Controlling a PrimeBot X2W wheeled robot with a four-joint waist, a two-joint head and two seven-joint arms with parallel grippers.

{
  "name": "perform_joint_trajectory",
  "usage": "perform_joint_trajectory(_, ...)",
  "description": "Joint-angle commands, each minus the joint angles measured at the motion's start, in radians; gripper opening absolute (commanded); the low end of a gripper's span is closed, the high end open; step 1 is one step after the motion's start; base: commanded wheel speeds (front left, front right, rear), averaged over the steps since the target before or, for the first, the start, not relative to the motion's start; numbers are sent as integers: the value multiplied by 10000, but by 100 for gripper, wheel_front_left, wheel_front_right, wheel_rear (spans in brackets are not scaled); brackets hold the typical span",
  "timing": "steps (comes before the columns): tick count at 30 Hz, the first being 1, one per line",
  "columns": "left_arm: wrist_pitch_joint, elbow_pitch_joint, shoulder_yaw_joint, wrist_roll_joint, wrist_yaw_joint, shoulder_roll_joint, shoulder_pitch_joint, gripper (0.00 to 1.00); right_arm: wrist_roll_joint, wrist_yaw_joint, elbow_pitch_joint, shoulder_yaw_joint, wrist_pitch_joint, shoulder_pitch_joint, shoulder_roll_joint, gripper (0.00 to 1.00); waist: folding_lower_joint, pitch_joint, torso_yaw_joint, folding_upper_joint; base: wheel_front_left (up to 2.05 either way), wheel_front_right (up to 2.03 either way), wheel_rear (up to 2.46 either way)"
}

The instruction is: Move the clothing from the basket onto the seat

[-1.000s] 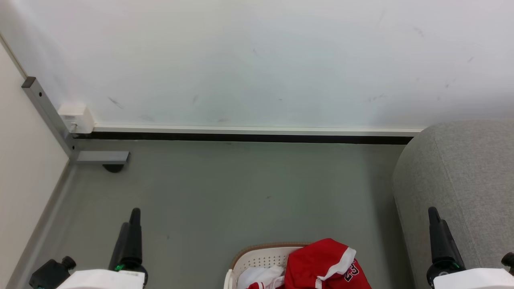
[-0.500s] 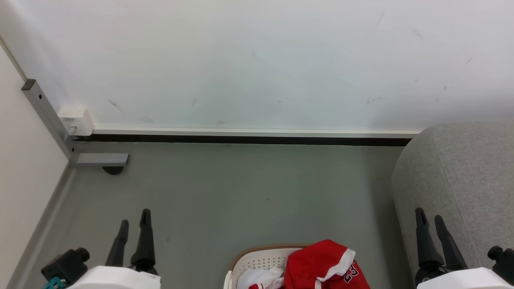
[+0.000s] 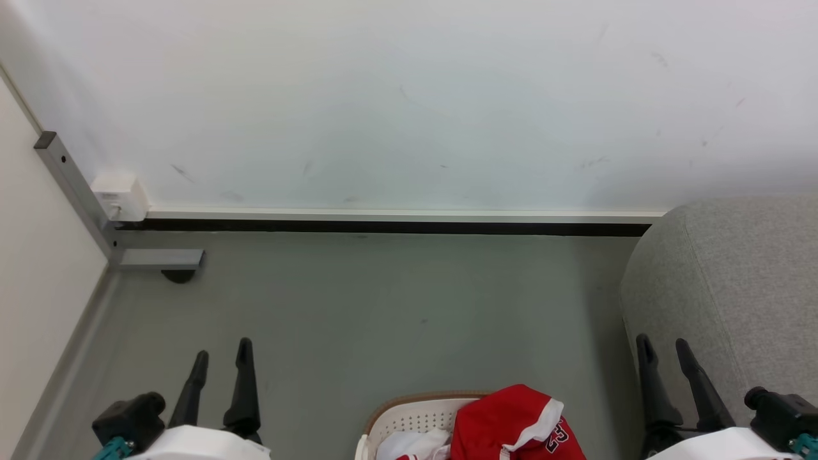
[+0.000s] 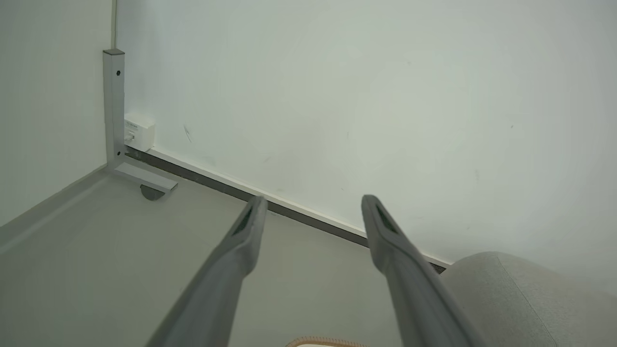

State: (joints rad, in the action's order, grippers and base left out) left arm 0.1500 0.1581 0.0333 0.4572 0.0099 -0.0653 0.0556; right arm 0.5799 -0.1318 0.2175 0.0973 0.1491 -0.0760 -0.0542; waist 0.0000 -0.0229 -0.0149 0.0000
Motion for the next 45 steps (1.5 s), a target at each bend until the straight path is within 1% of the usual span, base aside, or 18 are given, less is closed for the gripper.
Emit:
perform_joint_trajectory(1,87,-82,19,-263,70,-115,5,100,-301,12,-67,61,93,-133,-64,100,0,-4,-5,0,0,0,0)
perform_joint_trajectory(12,355,24,325,-1268,330,-286,-40,100,-1401,14,129,355,366,-182,-119,100,0,-51,-9,0,0,0,0)
perform_joint_trajectory(24,621,68,514,-2263,493,-342,-51,100,-2332,16,168,343,632,-159,-93,100,0,-125,-9,0,0,0,0)
perform_joint_trajectory(45,1019,-150,681,-3850,592,-330,-77,100,-3564,19,32,497,1027,-153,-12,100,0,-184,-12,0,0,0,0)
